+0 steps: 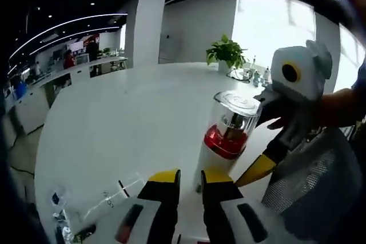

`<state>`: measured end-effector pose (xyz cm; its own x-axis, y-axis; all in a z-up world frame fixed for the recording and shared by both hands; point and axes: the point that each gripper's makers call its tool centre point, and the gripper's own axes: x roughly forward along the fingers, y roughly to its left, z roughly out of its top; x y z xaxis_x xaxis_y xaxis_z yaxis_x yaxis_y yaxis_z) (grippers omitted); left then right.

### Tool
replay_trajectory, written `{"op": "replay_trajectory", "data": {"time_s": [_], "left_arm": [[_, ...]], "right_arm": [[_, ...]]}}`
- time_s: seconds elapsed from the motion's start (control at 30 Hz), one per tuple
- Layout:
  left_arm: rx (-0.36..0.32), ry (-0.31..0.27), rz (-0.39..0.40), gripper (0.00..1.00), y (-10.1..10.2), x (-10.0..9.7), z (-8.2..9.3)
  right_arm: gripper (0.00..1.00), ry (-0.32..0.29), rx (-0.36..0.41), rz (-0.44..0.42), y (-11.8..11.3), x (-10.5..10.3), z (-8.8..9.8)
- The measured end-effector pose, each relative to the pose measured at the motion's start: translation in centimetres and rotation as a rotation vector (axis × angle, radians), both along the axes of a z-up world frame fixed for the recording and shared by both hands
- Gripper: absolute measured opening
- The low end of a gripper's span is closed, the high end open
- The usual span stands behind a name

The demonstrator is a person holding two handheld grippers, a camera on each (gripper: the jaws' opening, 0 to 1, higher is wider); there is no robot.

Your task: Arrange the skincare products in the storage area until every visible bottle or jar stands upright without overlapping.

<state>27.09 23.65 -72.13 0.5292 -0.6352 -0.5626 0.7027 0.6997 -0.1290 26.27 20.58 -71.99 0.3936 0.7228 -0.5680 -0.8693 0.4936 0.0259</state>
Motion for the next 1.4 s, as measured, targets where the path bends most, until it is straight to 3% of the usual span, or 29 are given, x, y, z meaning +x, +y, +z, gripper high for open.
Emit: {"op": "replay_trajectory", "data": {"time_s": [0.13, 0.23, 0.5, 0.73, 0.97, 1.23, 1.27, 1.33, 1.4], "left_arm": [[0.048, -0.053, 0.024, 0.2, 1.2, 0.7, 0.4], [0.046, -0.045, 0.072, 0.22, 2.3, 1.1, 0.5], [0.128, -0.075, 0.153, 0.28, 4.7, 2.1, 0.3], [0.072, -0.032, 0.226, 0.28, 5.7, 2.6, 0.4], [0.082, -0.029, 0.23, 0.28, 5.8, 2.5, 0.1], [0.083, -0.026, 0.238, 0.28, 6.0, 2.5, 0.1], [0.085, -0.027, 0.239, 0.28, 6.0, 2.5, 0.1], [0.081, -0.031, 0.24, 0.28, 6.0, 2.5, 0.2], [0.074, -0.028, 0.245, 0.28, 6.1, 2.6, 0.3]], "right_arm": [[0.37, -0.001, 0.03, 0.008, 0.8, 0.3, 0.0], [0.3, -0.023, 0.041, 0.037, 1.3, 0.4, 0.0], [0.3, -0.041, 0.05, 0.068, 0.9, 1.5, 0.1], [0.3, -0.046, 0.07, 0.081, 0.0, 3.5, 0.0], [0.3, -0.047, 0.089, 0.123, -0.1, 4.6, 0.0], [0.31, -0.022, 0.072, 0.088, -0.3, 5.0, 0.2], [0.36, -0.014, 0.047, 0.065, -0.9, 5.1, 0.0], [0.52, 0.009, 0.107, 0.01, -1.2, 4.9, 0.4], [0.52, 0.086, 0.229, -0.018, -1.1, 3.5, 1.4]]}}
